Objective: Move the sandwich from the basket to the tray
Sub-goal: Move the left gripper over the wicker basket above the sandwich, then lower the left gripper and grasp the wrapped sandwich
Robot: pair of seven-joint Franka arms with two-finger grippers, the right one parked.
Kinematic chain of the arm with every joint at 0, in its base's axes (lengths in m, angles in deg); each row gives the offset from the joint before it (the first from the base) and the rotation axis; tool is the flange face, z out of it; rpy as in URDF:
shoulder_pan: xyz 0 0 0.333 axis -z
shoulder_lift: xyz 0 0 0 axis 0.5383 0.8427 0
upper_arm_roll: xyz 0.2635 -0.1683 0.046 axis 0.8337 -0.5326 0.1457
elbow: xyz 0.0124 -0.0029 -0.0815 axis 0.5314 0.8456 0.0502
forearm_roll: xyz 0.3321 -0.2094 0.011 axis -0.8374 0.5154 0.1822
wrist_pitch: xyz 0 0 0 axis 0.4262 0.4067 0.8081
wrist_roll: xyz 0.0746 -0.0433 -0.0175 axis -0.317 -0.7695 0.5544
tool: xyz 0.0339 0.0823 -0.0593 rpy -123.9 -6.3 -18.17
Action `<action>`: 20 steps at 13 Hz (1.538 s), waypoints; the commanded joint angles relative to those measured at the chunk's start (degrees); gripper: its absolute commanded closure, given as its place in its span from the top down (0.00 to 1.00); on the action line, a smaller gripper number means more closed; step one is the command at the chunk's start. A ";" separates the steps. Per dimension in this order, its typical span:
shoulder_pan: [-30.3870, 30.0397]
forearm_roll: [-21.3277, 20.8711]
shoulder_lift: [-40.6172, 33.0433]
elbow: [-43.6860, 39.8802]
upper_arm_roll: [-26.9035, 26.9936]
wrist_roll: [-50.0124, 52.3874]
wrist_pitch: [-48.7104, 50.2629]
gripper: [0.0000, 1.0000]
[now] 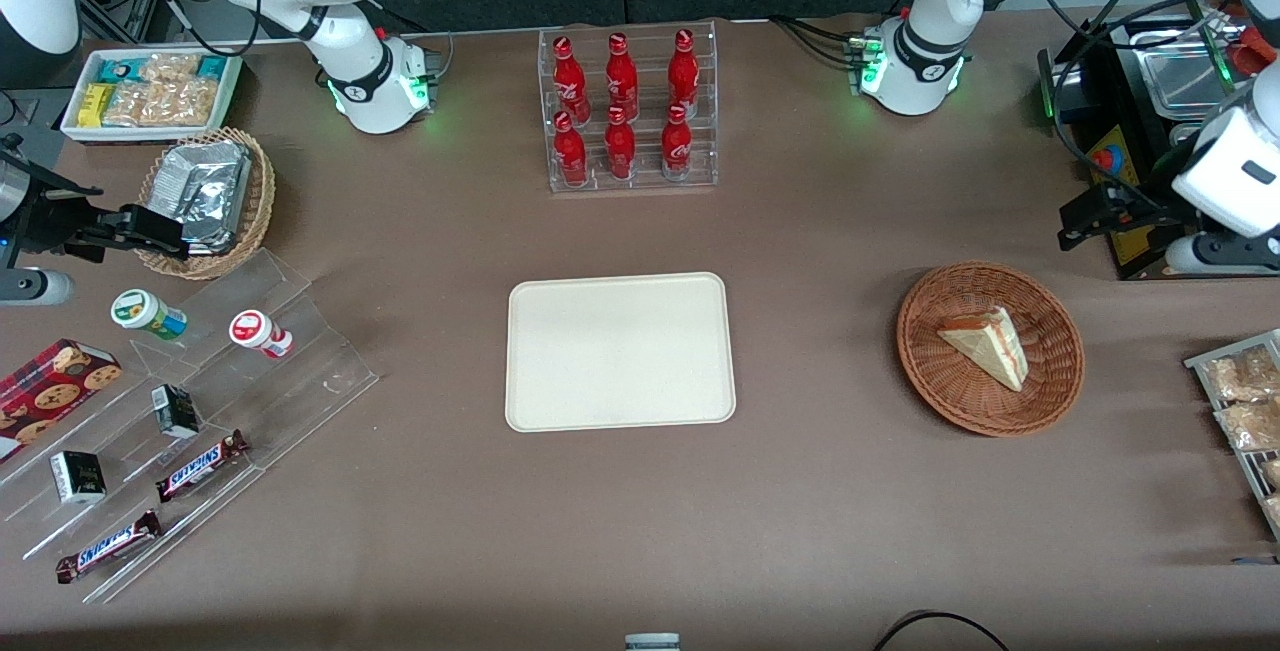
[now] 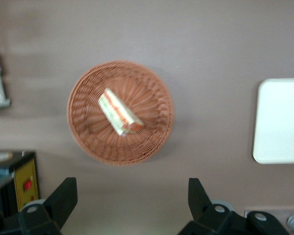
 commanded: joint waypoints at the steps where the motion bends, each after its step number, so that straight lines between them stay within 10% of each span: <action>1: -0.90 -0.86 1.88 3.24 -0.15 13.22 -0.91 1.00; 8: -0.12 -2.17 11.71 13.46 -0.33 36.63 -18.50 1.00; 20: -0.91 -3.49 17.09 24.80 1.17 36.91 -34.68 1.00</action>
